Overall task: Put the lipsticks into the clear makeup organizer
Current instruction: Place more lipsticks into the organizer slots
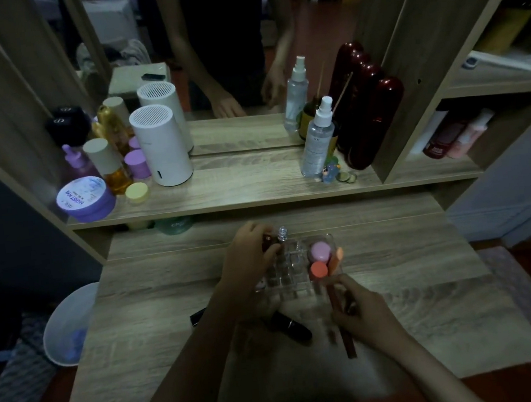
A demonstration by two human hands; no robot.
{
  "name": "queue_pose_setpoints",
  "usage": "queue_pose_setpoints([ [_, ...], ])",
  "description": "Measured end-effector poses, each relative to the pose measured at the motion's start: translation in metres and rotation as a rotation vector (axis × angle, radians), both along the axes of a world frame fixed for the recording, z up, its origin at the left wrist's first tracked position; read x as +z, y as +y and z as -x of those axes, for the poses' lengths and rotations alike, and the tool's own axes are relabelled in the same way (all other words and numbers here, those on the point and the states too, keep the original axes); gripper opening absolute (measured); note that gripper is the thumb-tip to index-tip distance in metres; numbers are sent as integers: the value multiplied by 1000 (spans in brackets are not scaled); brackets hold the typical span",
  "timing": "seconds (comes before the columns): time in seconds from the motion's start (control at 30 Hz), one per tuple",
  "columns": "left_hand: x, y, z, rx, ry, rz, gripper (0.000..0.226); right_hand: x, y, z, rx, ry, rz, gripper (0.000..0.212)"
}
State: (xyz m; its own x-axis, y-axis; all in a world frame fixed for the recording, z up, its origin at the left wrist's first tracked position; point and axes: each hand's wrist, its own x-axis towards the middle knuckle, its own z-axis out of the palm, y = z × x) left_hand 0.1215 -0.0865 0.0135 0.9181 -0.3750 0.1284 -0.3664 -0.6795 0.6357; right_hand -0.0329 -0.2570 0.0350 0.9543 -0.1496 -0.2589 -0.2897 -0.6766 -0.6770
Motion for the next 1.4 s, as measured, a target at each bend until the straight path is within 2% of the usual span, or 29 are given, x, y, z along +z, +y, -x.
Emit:
queue_pose_setpoints([
  [0.1,0,11,2,48,16,68,41,29,-2,-19,56,-42,10,49],
  [0.2,1,25,9,115,2,106,39,47,-6,-50,181,-3,192,47],
  [0.37,-9,49,29,216,28,189,35,50,1,-106,163,78,406,15],
  [0.43,-12,59,38,216,60,201,43,41,5,-122,175,72,457,13],
  [0.53,-23,77,45,295,96,147,36,28,8,-135,203,46,523,19],
  [0.63,-40,100,50,389,209,13,38,16,9,-142,214,60,564,21],
  [0.77,-56,121,60,336,294,-17,31,-2,10,-150,278,106,512,20],
  [0.87,-58,124,63,283,284,-32,30,-10,9,-158,289,126,460,17],
  [1.0,-59,125,66,219,286,-56,43,-13,11,-160,301,117,445,15],
  [1.17,-59,123,70,232,256,-62,35,-11,13,-157,271,74,423,11],
  [1.3,-56,124,71,268,271,-16,28,-5,13,-152,279,59,421,23],
  [1.4,-50,123,74,320,325,99,28,3,12,-144,288,60,398,38],
])
